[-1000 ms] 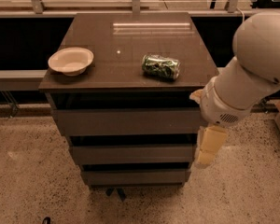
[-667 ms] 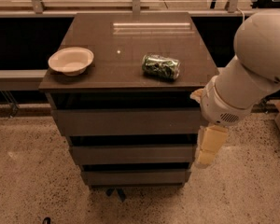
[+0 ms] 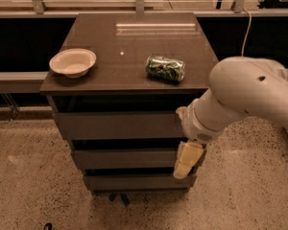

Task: Open top drawer

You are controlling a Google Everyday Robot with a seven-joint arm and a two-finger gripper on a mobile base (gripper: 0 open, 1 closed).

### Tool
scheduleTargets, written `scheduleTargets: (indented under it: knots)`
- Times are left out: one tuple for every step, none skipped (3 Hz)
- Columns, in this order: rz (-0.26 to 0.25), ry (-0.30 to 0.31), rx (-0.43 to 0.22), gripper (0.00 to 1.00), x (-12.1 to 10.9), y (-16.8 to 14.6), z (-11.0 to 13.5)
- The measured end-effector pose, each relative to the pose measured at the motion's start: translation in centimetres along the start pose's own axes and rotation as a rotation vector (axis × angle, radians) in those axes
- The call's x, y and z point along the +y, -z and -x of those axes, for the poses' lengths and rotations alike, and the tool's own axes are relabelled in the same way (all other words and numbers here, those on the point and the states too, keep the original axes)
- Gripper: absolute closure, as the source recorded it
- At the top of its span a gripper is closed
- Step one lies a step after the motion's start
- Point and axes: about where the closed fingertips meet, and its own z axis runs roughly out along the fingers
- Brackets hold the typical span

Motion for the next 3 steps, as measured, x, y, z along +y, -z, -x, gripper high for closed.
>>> scheduleTargets:
  knots:
    - [-0.068,0.034,-0.031,0.00,-0.5,-4.0,1.6]
    - [-0.166,0.081,-0.062,0.00,-2.1,-6.0,3.5]
    - [-0.221,0.139,-0.077,0.00,-4.4,-7.7,5.4]
